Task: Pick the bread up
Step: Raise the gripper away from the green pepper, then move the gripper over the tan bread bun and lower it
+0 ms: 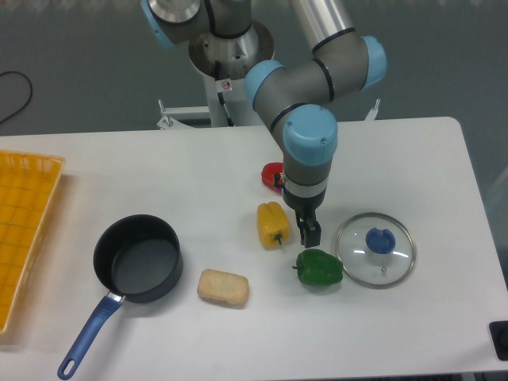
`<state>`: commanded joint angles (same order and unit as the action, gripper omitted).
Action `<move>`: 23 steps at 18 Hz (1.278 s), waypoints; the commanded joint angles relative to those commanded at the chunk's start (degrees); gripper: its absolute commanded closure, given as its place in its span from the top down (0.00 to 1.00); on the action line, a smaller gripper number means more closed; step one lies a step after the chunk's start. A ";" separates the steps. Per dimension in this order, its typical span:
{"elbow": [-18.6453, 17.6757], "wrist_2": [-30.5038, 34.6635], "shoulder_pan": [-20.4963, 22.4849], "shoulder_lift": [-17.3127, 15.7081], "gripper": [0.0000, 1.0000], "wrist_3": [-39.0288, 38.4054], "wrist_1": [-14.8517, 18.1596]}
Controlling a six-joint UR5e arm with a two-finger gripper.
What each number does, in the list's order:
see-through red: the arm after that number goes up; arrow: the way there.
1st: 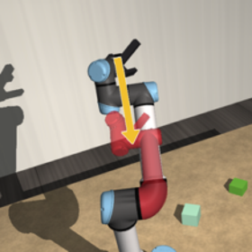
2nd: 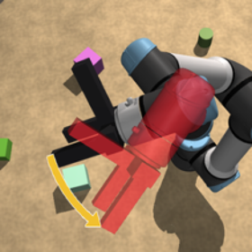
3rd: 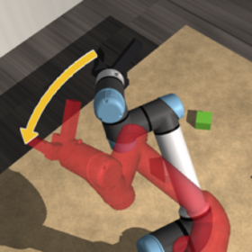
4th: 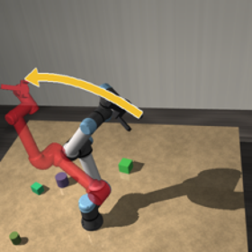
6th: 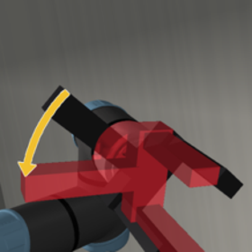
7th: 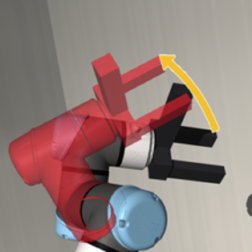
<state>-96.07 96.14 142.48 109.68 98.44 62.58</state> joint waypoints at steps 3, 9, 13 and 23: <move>2.54 0.01 -2.11 1.93 1.00 -4.21 -0.17; 7.55 -1.39 -6.68 7.47 1.00 -10.02 -1.32; 9.05 -1.66 -8.44 10.28 1.00 -12.83 -2.63; 8.97 -2.36 -10.46 14.50 1.00 -18.37 -6.24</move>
<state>-87.10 93.78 132.01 124.19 80.07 56.34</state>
